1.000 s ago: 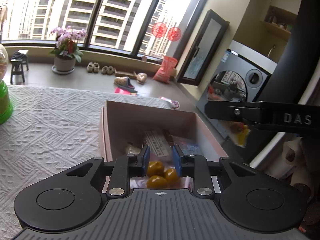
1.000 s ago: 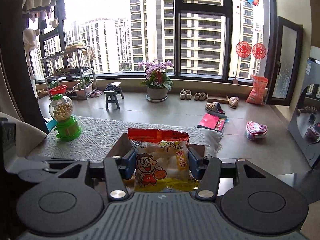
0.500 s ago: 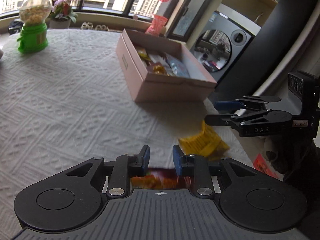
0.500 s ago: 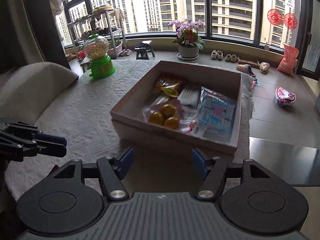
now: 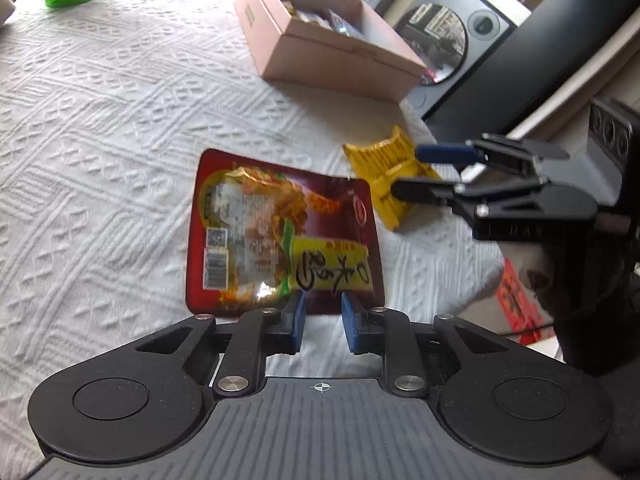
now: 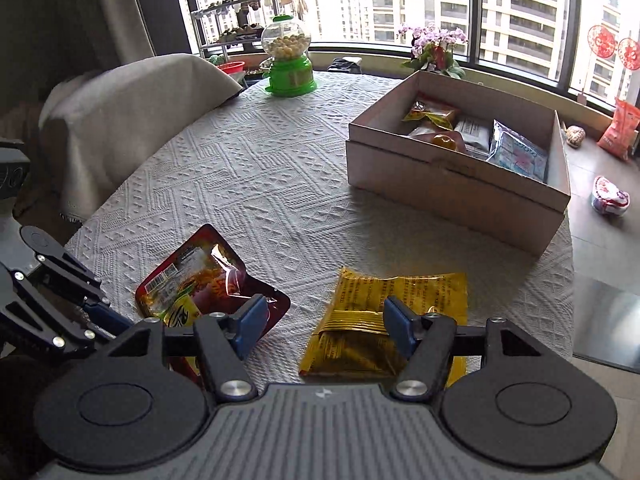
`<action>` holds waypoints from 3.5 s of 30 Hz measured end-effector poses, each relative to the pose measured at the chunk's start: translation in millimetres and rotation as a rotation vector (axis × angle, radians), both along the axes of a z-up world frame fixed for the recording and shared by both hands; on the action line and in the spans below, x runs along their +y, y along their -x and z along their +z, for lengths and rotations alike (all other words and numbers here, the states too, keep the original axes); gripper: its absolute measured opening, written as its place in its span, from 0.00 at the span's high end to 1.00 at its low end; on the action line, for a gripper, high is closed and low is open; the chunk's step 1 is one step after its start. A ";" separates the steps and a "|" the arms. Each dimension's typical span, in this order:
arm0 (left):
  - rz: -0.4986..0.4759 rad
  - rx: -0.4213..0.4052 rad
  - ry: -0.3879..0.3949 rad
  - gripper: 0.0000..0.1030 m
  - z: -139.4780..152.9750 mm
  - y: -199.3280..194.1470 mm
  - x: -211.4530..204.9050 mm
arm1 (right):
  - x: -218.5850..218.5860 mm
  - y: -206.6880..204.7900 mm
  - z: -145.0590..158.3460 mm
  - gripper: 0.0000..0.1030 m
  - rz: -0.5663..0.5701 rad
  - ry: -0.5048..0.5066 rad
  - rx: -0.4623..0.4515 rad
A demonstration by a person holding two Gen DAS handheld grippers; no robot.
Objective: Organize snacks
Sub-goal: 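Grasp the yellow chip bag with the left tool while the right tool grasps the red packet, then carry the yellow chip bag and red packet over the pink box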
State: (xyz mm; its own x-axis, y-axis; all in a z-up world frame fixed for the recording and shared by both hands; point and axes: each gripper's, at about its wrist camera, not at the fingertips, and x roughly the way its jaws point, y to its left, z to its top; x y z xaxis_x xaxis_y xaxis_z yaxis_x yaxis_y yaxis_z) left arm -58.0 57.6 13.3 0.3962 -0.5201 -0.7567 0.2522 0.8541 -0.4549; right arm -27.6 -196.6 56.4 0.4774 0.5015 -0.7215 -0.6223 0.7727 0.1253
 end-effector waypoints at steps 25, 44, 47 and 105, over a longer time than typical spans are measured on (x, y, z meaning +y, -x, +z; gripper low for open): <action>-0.240 -0.325 -0.264 0.72 22.3 -65.2 -128.0 | -70.7 -21.7 -35.3 0.60 -0.361 -0.014 -0.022; -0.304 -0.415 -0.467 0.39 7.5 -73.4 -156.1 | -89.1 -0.6 -44.7 0.44 -0.409 -0.077 -0.067; -0.299 -0.354 -0.384 0.39 4.2 -86.8 -154.0 | -85.9 2.0 -45.7 0.36 -0.392 -0.064 -0.081; 0.307 -0.199 -0.166 0.54 7.2 9.7 47.6 | 85.3 7.1 -44.6 0.07 0.072 0.020 -0.147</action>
